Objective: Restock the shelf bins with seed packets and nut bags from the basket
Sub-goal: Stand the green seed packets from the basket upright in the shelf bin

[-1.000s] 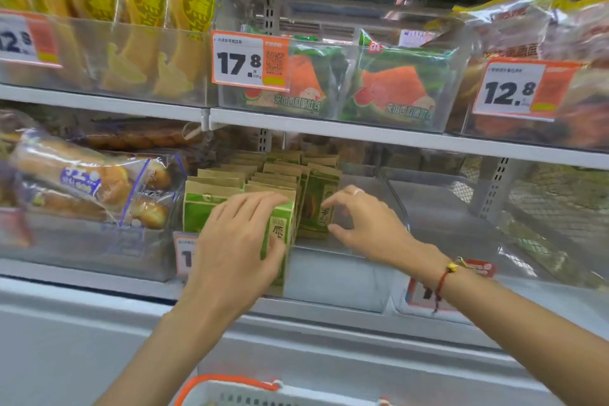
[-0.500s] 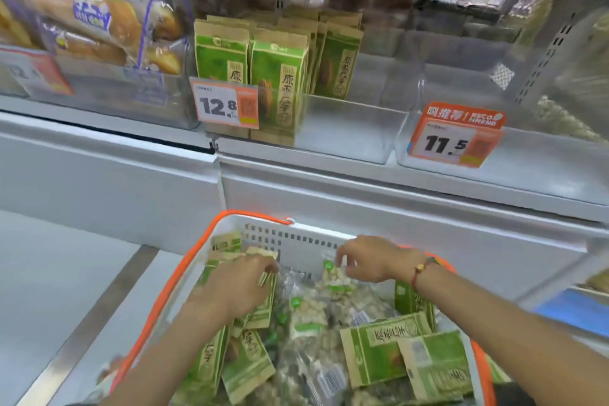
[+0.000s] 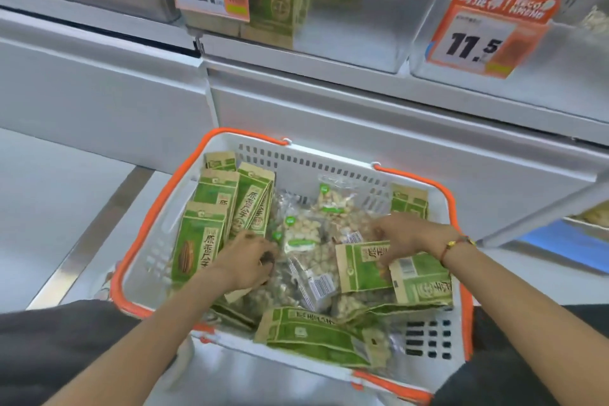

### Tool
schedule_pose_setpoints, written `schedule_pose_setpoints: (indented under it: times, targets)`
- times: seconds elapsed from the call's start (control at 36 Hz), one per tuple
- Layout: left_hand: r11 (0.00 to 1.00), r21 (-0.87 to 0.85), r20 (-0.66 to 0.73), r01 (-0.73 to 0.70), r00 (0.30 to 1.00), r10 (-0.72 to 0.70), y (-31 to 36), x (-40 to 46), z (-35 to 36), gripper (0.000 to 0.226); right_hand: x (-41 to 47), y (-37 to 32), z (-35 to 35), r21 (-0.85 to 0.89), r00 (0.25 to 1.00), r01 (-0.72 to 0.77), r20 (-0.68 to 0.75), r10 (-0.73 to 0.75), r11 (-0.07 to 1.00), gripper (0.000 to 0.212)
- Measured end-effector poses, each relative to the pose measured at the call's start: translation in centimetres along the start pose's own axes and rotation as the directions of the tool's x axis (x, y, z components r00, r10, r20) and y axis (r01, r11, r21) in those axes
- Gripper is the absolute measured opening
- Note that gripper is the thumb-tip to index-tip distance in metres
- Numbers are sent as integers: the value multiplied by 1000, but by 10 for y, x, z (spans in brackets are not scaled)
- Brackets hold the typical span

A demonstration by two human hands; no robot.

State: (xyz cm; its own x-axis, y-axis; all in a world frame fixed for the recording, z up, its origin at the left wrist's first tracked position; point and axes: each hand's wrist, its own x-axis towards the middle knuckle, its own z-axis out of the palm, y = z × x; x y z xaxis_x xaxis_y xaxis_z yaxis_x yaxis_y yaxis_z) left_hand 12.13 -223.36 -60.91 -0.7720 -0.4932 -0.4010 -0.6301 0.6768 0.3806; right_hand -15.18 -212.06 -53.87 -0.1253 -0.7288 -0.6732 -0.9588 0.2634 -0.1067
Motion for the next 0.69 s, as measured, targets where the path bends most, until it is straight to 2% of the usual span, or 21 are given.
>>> schedule_pose_setpoints:
  times: [0.06,0.14,0.19,0.25,0.28,0.31,0.36,0.39,0.44,0.47,0.5,0.56,0.61,0.69]
  targets:
    - [995,-74,-11,65,998,-66,3,3,-4,28,-4,9,1,61,999,25,-23,-24,998,38]
    - [987,-142,-107,75,990,-91,13,8,-17,16,-14,13,-5,229,988,115,-129,-87,967,31]
    - [961,-266,-162,77,979,-123,27,10,-28,19,-19,14,-11,393,965,189,-245,-96,900,27]
    - [887,-461,-224,30,963,-149,44,10,-40,23,-25,8,-19,535,935,240,-352,-45,810,27]
    - [814,-581,-244,-10,956,-162,54,11,-46,24,-27,4,-22,612,922,260,-388,-3,747,29]
    - [694,-719,-225,-40,958,-178,64,10,-52,25,-29,-1,-25,699,913,285,-407,38,656,30]
    - [377,-926,-85,-18,983,-162,85,7,-64,26,-33,-12,-31,846,921,300,-377,96,442,34]
    - [283,-959,-41,-10,994,-106,93,5,-67,27,-34,-17,-34,890,934,293,-345,95,350,35]
    - [223,-974,-27,-24,1000,-10,103,4,-66,28,-37,-22,-38,936,958,273,-285,23,221,32]
    - [211,-977,-40,-37,999,-8,105,4,-63,28,-37,-24,-39,943,964,262,-264,-17,204,31]
    - [211,-976,-60,-52,998,-27,107,3,-62,27,-37,-26,-39,946,969,246,-242,-44,214,31]
    - [228,-970,-101,-80,992,-81,106,6,-59,18,-38,-28,-40,914,976,216,-209,-58,343,33]
    - [254,-963,-113,-84,988,-101,105,6,-59,19,-38,-25,-42,811,979,198,-192,-69,551,35]
    - [273,-960,-108,-68,985,-136,97,5,-58,15,-40,-11,-41,481,987,120,-149,-53,869,34]
